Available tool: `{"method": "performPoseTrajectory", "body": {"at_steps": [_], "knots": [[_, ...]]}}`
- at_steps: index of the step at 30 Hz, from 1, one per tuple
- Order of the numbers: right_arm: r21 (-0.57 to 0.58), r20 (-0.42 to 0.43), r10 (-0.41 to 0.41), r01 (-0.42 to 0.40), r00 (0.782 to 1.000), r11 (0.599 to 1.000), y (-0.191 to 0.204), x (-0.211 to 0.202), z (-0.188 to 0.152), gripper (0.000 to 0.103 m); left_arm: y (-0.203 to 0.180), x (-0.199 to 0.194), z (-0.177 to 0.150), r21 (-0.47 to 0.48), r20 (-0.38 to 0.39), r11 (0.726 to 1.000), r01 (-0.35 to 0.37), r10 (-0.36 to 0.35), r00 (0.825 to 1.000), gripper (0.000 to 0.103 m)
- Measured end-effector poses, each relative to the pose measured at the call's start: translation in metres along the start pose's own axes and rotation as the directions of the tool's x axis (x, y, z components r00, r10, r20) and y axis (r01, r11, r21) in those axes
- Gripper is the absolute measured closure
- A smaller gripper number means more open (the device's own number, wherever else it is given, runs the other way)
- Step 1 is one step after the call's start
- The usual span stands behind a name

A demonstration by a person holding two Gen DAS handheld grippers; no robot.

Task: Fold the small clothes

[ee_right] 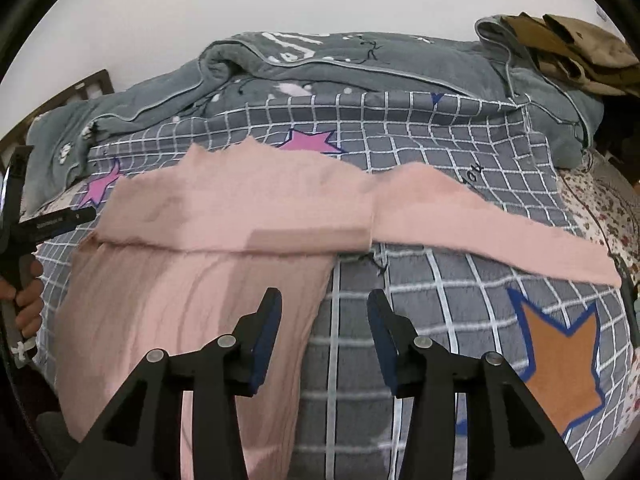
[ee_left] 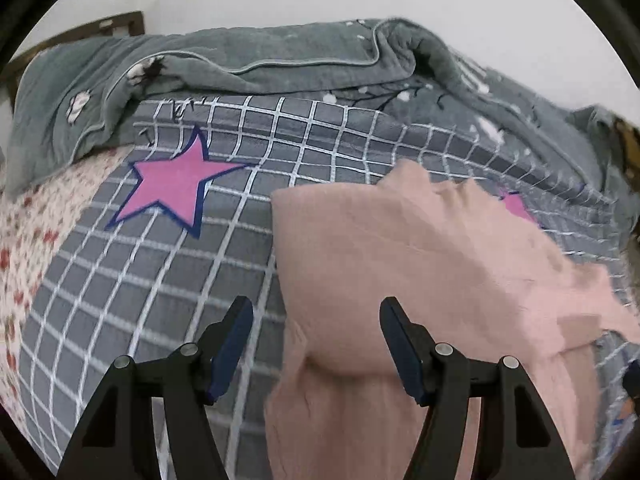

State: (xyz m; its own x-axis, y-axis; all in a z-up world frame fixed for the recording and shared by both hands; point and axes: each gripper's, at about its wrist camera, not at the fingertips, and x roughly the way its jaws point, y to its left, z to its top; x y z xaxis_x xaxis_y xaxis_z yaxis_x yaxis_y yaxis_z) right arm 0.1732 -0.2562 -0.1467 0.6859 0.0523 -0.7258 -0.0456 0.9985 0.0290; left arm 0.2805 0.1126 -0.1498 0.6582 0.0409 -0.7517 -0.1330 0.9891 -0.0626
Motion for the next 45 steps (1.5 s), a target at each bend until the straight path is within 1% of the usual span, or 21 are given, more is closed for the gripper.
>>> {"method": "performPoseTrajectory", "body": {"at_steps": [2,6,9,11,14,17,19,21,23,24,27,30,32,34,37,40,41,42,43,44,45], "knots": [[0.003,-0.012,-0.017,0.017,1.0,1.0,0.001,0.006,0.006,0.059,0.0,0.014,0.01,-0.007,-0.018,1.0,-0.011,0.01,1.0,0.039],[0.01,-0.014,-0.017,0.017,1.0,1.0,0.005,0.012,0.015,0.057,0.001,0.032,0.022,-0.042,-0.031,0.999,0.006,-0.007,1.0,0.039],[0.012,-0.025,-0.017,0.017,1.0,1.0,0.008,0.016,0.019,0.057,0.003,0.046,0.026,-0.06,-0.042,0.998,-0.028,0.026,0.999,0.039],[0.013,-0.026,-0.009,0.01,1.0,1.0,0.01,0.018,0.022,0.057,0.006,0.057,0.028,-0.065,-0.068,0.997,-0.038,0.034,0.997,0.039],[0.003,-0.027,-0.007,0.007,1.0,1.0,0.016,0.02,0.026,0.057,0.01,0.065,0.028,-0.089,-0.085,0.996,-0.019,0.012,0.996,0.039],[-0.012,-0.028,-0.008,0.008,1.0,1.0,0.02,0.023,0.028,0.057,0.01,0.069,0.029,-0.081,-0.08,0.997,-0.016,0.01,0.997,0.039],[-0.016,-0.029,-0.01,0.009,1.0,1.0,0.022,0.024,0.03,0.057,0.01,0.069,0.029,-0.077,-0.071,0.997,-0.012,0.006,0.997,0.046],[-0.02,-0.032,-0.009,0.008,0.999,1.0,0.024,0.027,0.031,0.057,0.011,0.07,0.028,-0.088,-0.067,0.996,0.027,-0.033,0.997,0.076],[-0.02,-0.033,-0.013,0.013,0.999,1.0,0.025,0.028,0.032,0.057,0.008,0.067,0.028,-0.079,-0.043,0.996,0.033,-0.036,0.998,0.087],[-0.019,-0.035,-0.014,0.013,0.999,1.0,0.026,0.03,0.032,0.057,0.007,0.064,0.028,-0.07,-0.025,0.997,0.041,-0.043,0.999,0.088],[-0.012,-0.039,-0.017,0.016,0.999,1.0,0.026,0.031,0.031,0.057,0.014,0.055,0.029,-0.088,0.01,0.993,0.077,-0.076,0.997,0.088],[-0.014,-0.044,-0.037,0.036,0.998,0.999,0.021,0.032,0.026,0.057,0.027,0.054,0.03,-0.129,0.002,0.988,0.091,-0.091,0.996,0.088],[-0.012,-0.055,-0.061,0.06,0.997,0.998,0.015,0.034,0.021,0.057,0.039,0.057,0.029,-0.181,-0.009,0.974,0.135,-0.139,0.99,0.088],[-0.004,-0.067,-0.073,0.072,0.995,0.997,0.008,0.036,0.016,0.057,0.046,0.059,0.028,-0.22,-0.012,0.963,0.157,-0.164,0.986,0.087],[0.013,-0.08,-0.091,0.092,0.993,0.996,-0.001,0.04,0.011,0.057,0.05,0.055,0.024,-0.238,-0.015,0.959,0.156,-0.165,0.986,0.084],[0.02,-0.085,-0.103,0.105,0.991,0.994,-0.006,0.045,0.01,0.057,0.045,0.052,0.019,-0.221,-0.028,0.959,0.178,-0.189,0.982,0.069],[0.017,-0.088,-0.107,0.109,0.99,0.994,-0.006,0.047,0.009,0.057,0.041,0.054,0.017,-0.211,-0.04,0.959,0.188,-0.2,0.979,0.057],[0.014,-0.089,-0.11,0.112,0.99,0.994,-0.006,0.048,0.008,0.057,0.037,0.055,0.017,-0.199,-0.052,0.962,0.187,-0.201,0.978,0.052],[0.011,-0.09,-0.114,0.115,0.989,0.993,-0.005,0.049,0.008,0.057,0.032,0.057,0.015,-0.178,-0.061,0.968,0.176,-0.19,0.98,0.053],[0.012,-0.09,-0.114,0.116,0.989,0.993,-0.004,0.05,0.007,0.057,0.028,0.056,0.014,-0.158,-0.056,0.975,0.155,-0.166,0.985,0.068],[0.013,-0.089,-0.11,0.112,0.99,0.994,-0.004,0.051,0.007,0.057,0.027,0.056,0.015,-0.146,-0.051,0.981,0.125,-0.134,0.99,0.088]]}}
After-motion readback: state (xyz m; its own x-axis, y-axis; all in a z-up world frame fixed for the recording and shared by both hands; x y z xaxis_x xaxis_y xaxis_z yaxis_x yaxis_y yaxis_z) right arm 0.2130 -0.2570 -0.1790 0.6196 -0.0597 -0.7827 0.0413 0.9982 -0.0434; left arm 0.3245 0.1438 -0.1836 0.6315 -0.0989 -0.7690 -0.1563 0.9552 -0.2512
